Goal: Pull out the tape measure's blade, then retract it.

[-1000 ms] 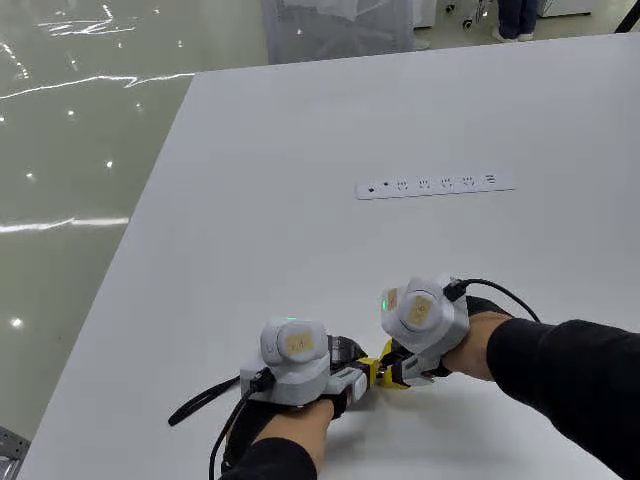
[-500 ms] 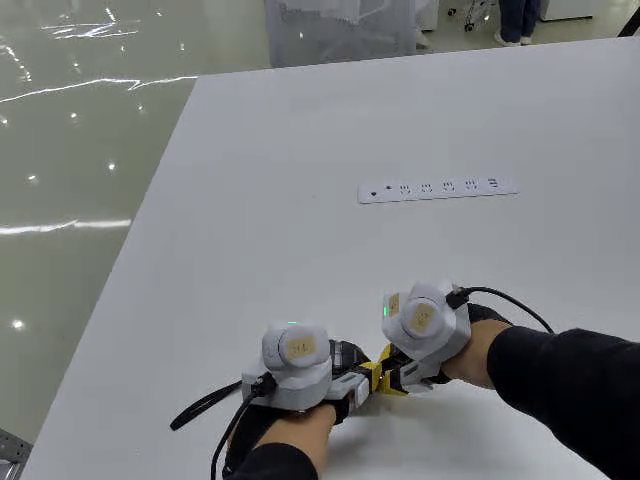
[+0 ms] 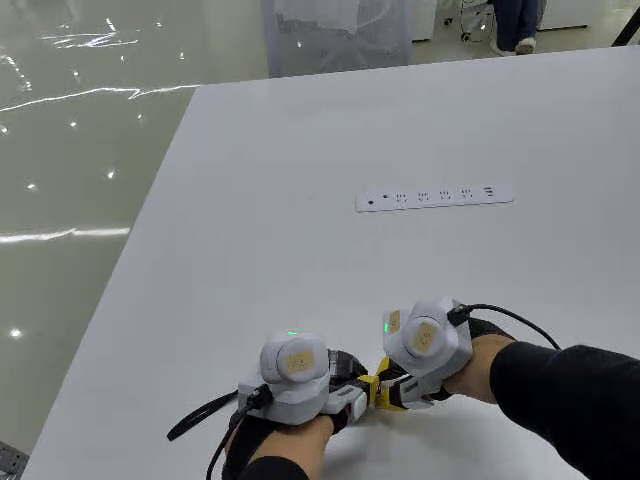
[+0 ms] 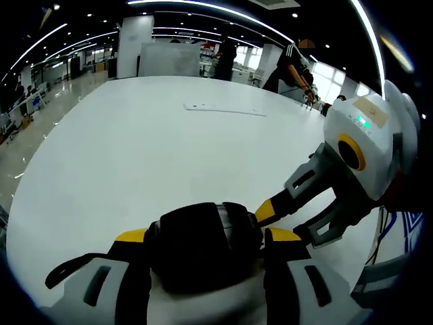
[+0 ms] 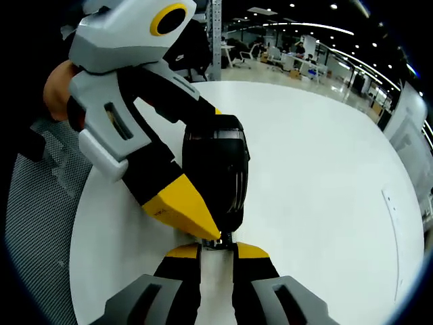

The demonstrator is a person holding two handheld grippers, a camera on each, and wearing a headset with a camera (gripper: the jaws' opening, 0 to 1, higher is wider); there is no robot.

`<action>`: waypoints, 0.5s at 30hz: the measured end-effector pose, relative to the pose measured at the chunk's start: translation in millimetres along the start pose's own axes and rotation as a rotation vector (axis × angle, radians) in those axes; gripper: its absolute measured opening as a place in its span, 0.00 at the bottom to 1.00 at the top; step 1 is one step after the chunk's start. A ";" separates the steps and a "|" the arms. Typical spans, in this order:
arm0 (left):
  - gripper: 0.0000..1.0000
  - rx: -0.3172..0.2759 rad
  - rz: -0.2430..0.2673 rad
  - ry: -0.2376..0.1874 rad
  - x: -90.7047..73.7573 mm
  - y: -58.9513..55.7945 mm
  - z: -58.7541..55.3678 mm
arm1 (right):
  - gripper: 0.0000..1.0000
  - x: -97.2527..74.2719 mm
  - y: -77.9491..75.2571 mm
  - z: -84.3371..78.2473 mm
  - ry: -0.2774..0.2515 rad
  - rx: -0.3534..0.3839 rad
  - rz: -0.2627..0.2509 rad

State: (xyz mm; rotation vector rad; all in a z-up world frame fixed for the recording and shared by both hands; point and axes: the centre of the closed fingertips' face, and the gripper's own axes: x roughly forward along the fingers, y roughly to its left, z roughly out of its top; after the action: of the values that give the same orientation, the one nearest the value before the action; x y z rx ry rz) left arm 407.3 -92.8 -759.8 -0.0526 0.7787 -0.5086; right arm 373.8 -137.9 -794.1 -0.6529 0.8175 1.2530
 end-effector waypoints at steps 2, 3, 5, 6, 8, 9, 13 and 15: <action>0.67 -0.010 -0.007 -0.015 -3.5 3.5 5.1 | 0.12 -4.2 1.5 -3.6 -0.017 0.010 -0.010; 0.70 0.000 -0.016 -0.026 -4.1 3.0 8.0 | 0.12 -5.8 2.7 -5.7 -0.019 0.020 -0.012; 0.75 0.030 -0.038 -0.034 -5.0 2.1 10.4 | 0.13 -10.0 3.6 -10.1 -0.033 0.029 -0.027; 0.80 0.039 -0.049 -0.039 -5.6 1.9 11.2 | 0.15 -12.4 3.3 -11.4 -0.039 0.038 -0.038; 0.89 0.061 -0.066 -0.050 -8.2 3.9 13.6 | 0.17 -18.3 3.3 -15.3 -0.054 0.055 -0.057; 0.94 0.068 -0.070 -0.051 -9.3 6.0 13.8 | 0.17 -21.5 3.5 -16.3 -0.064 0.064 -0.063; 0.99 0.143 -0.099 -0.040 -17.5 15.6 8.9 | 0.20 -37.1 3.1 -23.9 -0.095 0.116 -0.096; 0.99 0.180 -0.152 -0.043 -21.8 14.5 5.8 | 0.23 -45.6 0.3 -28.8 -0.111 0.134 -0.127</action>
State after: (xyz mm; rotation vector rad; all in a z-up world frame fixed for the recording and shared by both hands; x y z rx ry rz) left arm 404.3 -70.9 -744.6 0.0443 0.6869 -0.7176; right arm 363.6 -186.4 -772.7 -0.5151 0.7496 1.0991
